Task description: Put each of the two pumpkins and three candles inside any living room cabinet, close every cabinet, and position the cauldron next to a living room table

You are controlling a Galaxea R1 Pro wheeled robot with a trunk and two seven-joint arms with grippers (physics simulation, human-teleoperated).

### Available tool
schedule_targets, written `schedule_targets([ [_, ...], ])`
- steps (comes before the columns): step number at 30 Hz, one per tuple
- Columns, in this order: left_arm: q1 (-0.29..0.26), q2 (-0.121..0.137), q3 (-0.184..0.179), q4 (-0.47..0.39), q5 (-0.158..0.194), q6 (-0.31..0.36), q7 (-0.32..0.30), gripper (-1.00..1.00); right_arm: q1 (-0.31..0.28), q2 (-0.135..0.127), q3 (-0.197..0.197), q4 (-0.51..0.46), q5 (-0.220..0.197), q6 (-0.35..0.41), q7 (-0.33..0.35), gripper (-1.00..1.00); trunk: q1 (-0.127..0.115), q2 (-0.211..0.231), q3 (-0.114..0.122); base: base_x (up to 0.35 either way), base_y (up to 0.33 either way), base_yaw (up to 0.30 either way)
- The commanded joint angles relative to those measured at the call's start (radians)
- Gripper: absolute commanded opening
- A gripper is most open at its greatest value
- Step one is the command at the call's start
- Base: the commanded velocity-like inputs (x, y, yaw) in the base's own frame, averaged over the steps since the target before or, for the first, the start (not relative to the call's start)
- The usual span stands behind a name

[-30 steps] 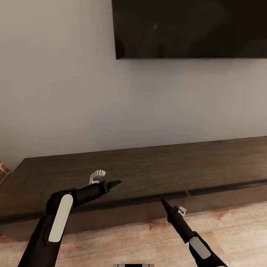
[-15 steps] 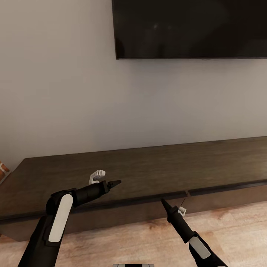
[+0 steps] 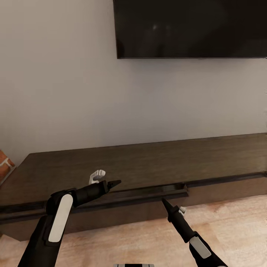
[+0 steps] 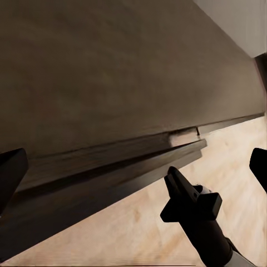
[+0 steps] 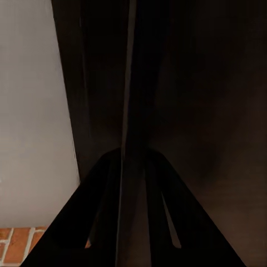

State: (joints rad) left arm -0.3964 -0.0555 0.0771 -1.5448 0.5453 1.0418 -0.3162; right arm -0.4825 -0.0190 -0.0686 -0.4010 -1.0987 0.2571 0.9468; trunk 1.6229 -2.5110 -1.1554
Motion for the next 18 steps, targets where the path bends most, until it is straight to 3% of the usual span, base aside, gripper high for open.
schedule_targets([
  [1,-0.001,-0.001,0.003,0.000,-0.008,0.005,-0.011,1.00,-0.001,0.001,0.015,-0.001,-0.009,0.021,0.013,-1.00,-0.001,0.000,-0.001,-0.251,-0.005,0.000],
  [18,-0.001,-0.001,0.003,0.000,-0.008,0.005,-0.011,1.00,-0.001,0.001,0.015,-0.001,-0.009,0.021,0.013,-1.00,-0.001,0.000,-0.001,-0.245,-0.071,0.000],
])
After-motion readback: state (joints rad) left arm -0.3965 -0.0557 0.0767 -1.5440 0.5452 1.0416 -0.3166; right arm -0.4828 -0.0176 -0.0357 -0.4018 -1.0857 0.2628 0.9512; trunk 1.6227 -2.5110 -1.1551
